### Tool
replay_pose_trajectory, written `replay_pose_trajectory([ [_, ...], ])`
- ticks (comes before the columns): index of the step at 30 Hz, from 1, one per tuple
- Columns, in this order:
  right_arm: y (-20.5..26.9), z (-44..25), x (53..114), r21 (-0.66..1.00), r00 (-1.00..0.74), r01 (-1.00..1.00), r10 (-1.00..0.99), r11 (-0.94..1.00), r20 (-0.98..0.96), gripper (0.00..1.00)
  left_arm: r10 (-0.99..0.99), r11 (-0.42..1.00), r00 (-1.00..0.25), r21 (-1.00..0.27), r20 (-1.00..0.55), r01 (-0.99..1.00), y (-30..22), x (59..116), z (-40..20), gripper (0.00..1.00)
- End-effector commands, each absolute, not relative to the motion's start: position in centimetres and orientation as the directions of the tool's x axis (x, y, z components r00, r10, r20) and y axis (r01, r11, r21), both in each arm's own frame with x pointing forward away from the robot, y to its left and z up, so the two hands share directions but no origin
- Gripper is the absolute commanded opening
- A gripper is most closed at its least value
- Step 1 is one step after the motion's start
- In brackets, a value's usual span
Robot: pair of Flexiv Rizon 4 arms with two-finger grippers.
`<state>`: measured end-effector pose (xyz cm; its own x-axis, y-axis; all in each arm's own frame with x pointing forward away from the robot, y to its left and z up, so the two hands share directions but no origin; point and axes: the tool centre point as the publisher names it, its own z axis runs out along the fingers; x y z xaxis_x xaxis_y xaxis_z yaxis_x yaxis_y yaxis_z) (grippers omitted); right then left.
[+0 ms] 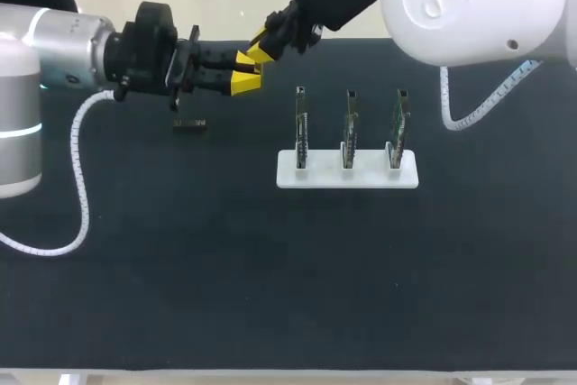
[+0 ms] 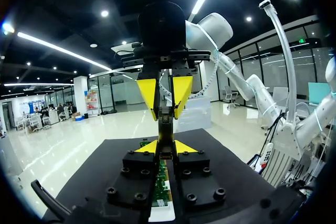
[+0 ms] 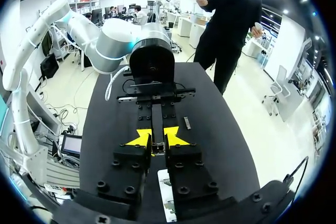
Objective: Pick up the optical module with the left hand, and insert it into the network port with the right hand.
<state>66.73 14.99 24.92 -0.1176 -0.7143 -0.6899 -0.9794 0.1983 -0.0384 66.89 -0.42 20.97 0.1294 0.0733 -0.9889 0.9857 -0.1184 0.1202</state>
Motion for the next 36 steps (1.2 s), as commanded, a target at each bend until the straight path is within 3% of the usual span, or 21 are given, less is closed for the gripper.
replay_pose_trajectory([
  [1,15.1,24.81,66.79,-0.039,-0.118,-0.979,-0.715,0.2,-0.689,0.0,0.074,-0.119,0.13,0.121,-0.989,0.985,-0.49,66.94,21.02,0.0],
  [3,15.1,24.82,66.79,-0.039,-0.119,-0.979,-0.716,0.2,-0.688,0.0,0.074,-0.119,0.13,0.121,-0.989,0.985,-0.49,66.94,21.02,0.0],
  [4,15.1,24.82,66.79,-0.039,-0.119,-0.979,-0.716,0.199,-0.688,0.0,0.074,-0.119,0.13,0.121,-0.989,0.985,-0.49,66.94,21.02,0.38],
  [5,15.09,24.83,66.79,-0.039,-0.119,-0.979,-0.716,0.199,-0.688,0.0,0.074,-0.119,0.13,0.121,-0.989,0.985,-0.49,66.94,21.02,1.0],
  [36,14.98,24.79,66.86,-0.057,-0.101,-0.981,-0.734,0.186,-0.671,0.0,0.074,-0.119,0.13,0.121,-0.989,0.985,-0.49,66.94,21.02,1.0],
])
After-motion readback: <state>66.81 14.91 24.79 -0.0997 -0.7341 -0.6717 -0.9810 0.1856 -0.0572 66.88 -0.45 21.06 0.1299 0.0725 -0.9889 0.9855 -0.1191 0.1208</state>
